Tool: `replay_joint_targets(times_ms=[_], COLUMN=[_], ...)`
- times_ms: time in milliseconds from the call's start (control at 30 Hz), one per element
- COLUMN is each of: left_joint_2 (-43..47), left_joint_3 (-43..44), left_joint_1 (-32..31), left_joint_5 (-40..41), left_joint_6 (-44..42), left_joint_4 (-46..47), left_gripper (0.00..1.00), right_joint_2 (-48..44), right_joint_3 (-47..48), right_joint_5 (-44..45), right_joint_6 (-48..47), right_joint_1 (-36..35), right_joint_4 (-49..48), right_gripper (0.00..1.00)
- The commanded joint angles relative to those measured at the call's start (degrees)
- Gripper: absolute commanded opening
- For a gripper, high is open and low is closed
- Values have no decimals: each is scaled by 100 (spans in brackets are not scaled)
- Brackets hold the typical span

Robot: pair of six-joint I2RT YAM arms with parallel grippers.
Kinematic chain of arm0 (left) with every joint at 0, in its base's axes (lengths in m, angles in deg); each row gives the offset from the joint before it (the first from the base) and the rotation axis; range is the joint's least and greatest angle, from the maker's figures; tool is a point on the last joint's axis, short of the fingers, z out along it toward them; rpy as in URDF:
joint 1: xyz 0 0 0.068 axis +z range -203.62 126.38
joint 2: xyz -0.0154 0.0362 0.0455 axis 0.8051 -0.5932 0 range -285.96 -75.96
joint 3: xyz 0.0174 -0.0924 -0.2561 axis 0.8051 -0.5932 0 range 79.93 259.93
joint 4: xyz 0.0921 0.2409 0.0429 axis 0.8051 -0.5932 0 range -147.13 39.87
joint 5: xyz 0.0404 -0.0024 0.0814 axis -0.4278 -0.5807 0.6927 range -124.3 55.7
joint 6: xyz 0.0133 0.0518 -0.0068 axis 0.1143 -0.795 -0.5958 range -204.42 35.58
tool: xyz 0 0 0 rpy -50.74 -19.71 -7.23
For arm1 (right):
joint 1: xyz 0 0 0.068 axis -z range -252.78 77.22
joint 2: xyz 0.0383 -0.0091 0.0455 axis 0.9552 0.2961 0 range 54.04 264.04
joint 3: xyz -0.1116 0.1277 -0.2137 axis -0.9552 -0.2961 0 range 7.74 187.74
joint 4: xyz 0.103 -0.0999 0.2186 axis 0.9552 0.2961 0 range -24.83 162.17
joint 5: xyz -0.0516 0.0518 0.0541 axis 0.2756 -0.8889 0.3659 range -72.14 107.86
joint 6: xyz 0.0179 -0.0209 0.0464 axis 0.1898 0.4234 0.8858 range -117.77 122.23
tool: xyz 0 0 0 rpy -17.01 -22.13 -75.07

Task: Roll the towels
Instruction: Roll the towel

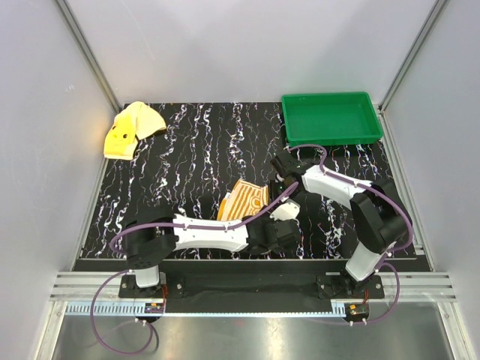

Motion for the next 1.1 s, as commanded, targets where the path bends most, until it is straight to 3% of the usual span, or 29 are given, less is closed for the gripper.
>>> replay_joint_targets(times_ms=[0,100,267,400,433,533,800,1067], left_joint_2=[-99,-108,-152,-82,-38,181,858,1517], left_joint_3=[62,-79,-158,-246,-333,-588,-1361,-2144], left_joint_1=[-51,-42,-51,-42,-33,-25,212,766], left_joint_5=[39,101,154,101,75,-48,-627,-1559], left_joint_6=[327,494,636,767,794,934,1215,1347], left_joint_4=[-24,-51,-86,-60,-34,142,695,1732], left_gripper=[65,43,22,19,18,18,17,17], right_joint_2=[95,103,59,16,-28,-151,-976,-2743], right_joint_3=[133,124,98,177,194,335,546,-383], right_joint_5=[-21,-83,-74,31,153,330,638,-380], right_joint_6=[-145,-162,-171,-206,-198,-242,-259,-49], right_joint_1=[-61,-61,-61,-52,-43,105,1037,1178], right_joint_4=[239,239,274,406,432,652,793,-700], right_gripper=[43,43,44,51,60,75,84,94])
